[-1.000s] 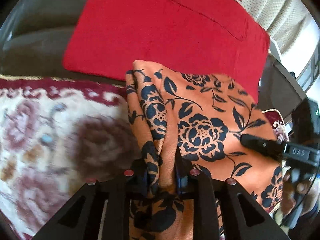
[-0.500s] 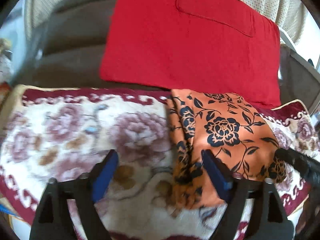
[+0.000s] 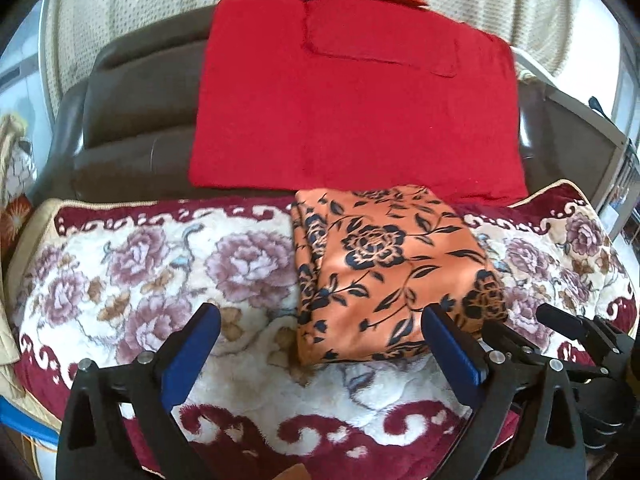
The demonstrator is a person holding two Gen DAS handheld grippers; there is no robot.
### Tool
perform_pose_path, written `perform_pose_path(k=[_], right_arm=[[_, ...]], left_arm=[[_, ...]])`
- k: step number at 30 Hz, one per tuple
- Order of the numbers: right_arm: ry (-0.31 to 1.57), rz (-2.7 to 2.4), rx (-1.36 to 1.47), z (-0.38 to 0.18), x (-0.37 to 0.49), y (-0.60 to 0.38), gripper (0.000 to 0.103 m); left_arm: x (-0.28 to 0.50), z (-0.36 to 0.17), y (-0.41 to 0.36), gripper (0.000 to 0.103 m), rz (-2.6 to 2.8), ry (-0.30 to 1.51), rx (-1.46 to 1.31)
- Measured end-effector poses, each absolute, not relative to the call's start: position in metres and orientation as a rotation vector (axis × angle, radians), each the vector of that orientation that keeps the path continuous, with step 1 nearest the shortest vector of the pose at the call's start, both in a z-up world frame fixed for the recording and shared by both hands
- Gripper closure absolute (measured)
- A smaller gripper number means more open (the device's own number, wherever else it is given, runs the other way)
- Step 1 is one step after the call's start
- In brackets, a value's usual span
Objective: Fold small clothes
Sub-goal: 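Release the folded blouse and withdraw both grippers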
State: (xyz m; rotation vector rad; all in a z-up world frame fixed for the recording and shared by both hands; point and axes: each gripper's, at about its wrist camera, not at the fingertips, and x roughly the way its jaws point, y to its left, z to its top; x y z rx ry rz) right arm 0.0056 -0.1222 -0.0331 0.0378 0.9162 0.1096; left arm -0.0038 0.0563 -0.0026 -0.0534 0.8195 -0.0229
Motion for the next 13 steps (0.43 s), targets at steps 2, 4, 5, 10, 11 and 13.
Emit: perform_pose_path(k=[2, 4, 5, 10, 11, 13], right_arm=[[0.903, 0.095, 0.038, -0.03, 0.003, -0.126, 0.022], [0.892, 0.088, 0.032, -0.027, 0.0, -0.127, 0.022], [0.892, 0.085, 0.031, -0.027, 0.0, -0.127, 0.022], [0.889, 0.086, 0.037, -0.027, -0.002, -0.128, 0.022], [0.887, 0.088, 0.038, -0.027, -0.002, -0.128, 0.022], [0.888, 0.089, 0.032, -0.027, -0.002, -0.127, 0.022]], left_arm=[[-0.006, 0.001, 0.053, 0.003, -0.028, 0.809, -0.049], [-0.008, 0.004, 0.052, 0.003, -0.035, 0.805, -0.055], [-0.009, 0.005, 0.052, 0.003, -0.033, 0.796, -0.058], [-0.009, 0.006, 0.048, 0.003, -0.03, 0.796, -0.042], [-0.009, 0.007, 0.047, 0.003, -0.028, 0.79, -0.034], [-0.009, 0.007, 0.043, 0.003, -0.022, 0.782, -0.019]])
